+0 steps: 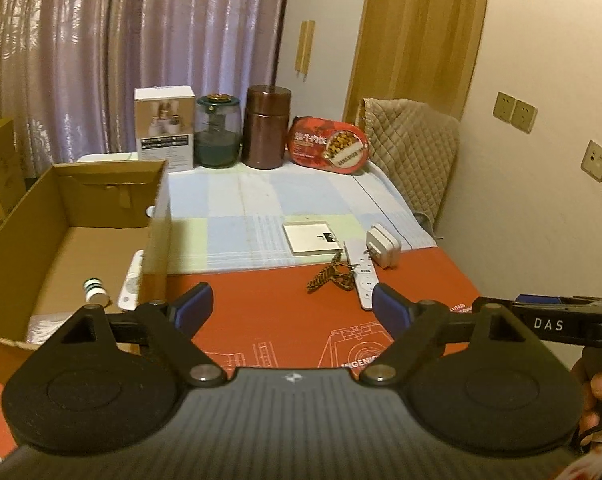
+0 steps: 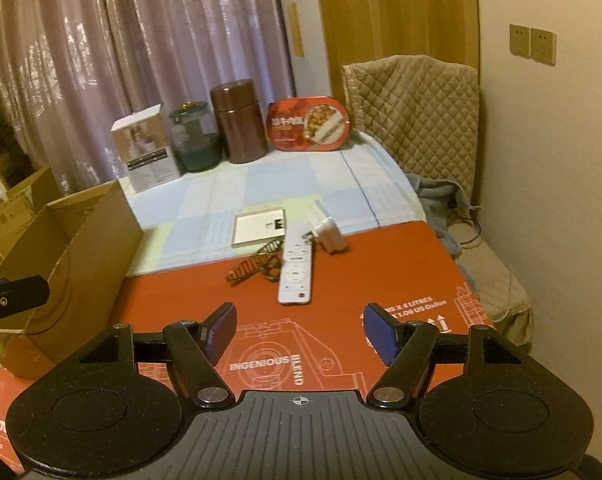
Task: Organize rigid objects
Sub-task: 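Move both tools back over the table, then grasp the brown patterned lanyard with the left gripper while the right gripper grasps the long white remote, then lift the lanyard and long remote and carry them toward the cardboard box, then lower the lanyard into the box and open the left gripper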
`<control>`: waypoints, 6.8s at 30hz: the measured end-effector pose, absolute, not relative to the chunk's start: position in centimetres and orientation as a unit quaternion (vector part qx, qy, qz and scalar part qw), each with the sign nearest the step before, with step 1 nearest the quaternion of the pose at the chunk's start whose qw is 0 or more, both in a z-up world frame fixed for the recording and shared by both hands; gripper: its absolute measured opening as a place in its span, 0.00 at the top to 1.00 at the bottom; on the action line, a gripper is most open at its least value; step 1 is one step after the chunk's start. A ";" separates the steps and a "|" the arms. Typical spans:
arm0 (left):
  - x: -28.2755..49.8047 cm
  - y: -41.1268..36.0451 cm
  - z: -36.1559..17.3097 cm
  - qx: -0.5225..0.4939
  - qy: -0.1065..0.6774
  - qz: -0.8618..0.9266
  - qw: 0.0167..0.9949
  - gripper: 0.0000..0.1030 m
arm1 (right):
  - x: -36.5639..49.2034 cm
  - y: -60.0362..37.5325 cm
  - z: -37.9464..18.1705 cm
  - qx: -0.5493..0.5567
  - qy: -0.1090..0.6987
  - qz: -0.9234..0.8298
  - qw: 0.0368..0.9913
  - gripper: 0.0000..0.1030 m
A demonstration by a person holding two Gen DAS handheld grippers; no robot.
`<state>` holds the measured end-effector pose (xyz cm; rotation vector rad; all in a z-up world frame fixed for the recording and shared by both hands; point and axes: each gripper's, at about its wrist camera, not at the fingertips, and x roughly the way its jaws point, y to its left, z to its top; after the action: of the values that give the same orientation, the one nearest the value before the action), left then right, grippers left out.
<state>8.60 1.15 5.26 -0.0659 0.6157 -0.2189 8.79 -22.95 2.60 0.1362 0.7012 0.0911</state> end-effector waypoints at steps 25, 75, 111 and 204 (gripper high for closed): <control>22.6 -3.3 -5.7 0.009 0.351 -0.122 0.928 0.19 | 21.3 -22.2 -9.3 0.024 0.376 0.098 0.921 0.35; 24.7 -5.1 -11.3 0.051 0.351 -0.166 0.920 0.67 | 26.3 -23.9 -12.7 -0.055 0.362 0.137 0.920 0.54; 13.3 -4.2 -7.2 0.027 0.372 -0.141 0.917 0.82 | 14.4 -23.3 -8.0 0.023 0.386 0.121 0.914 0.66; 17.0 24.0 3.2 0.036 0.346 -0.014 0.938 0.67 | 21.9 8.4 1.4 -0.014 0.367 0.301 0.880 0.66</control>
<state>17.01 23.98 3.20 0.0743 0.7062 -0.0283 21.87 8.44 1.44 -0.0285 0.7659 0.6272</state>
